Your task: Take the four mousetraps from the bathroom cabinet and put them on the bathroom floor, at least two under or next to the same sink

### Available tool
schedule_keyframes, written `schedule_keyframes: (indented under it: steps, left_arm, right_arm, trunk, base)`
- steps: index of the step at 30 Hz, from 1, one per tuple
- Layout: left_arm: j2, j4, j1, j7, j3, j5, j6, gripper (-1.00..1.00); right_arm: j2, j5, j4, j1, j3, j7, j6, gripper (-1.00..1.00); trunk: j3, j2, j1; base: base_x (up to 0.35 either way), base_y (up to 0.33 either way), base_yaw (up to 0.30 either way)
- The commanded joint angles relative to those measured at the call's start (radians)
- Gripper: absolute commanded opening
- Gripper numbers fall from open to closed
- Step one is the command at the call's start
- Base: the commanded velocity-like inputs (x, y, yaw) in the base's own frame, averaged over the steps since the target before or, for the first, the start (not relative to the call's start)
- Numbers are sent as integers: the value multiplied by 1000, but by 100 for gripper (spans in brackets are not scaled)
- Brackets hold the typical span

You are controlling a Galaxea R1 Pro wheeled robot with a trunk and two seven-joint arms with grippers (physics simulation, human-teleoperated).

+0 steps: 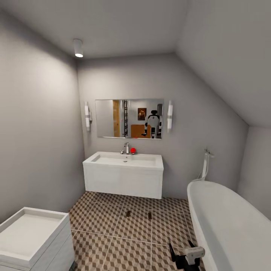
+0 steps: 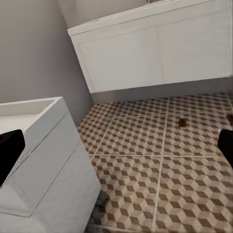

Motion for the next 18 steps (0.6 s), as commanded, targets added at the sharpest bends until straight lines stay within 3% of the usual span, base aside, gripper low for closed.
schedule_keyframes:
  steps: [1,7,18]
  left_arm:
    - [-4,7,0,-8,-8,7,-3,100]
    - [-9,17,0,-30,-9,7,-3,100]
    - [-4,19,0,-34,-5,10,-3,100]
  right_arm:
    - [-2,-1,1,16,3,1,-3,100]
    - [0,-1,1,72,3,-6,-5,100]
    - [7,-1,-3,94,4,-46,-3,100]
  trunk:
    - [0,-1,0]
    - [0,-1,0]
    - [0,-1,0]
  base:
    - [0,0,0]
    - [0,0,0]
    - [0,0,0]
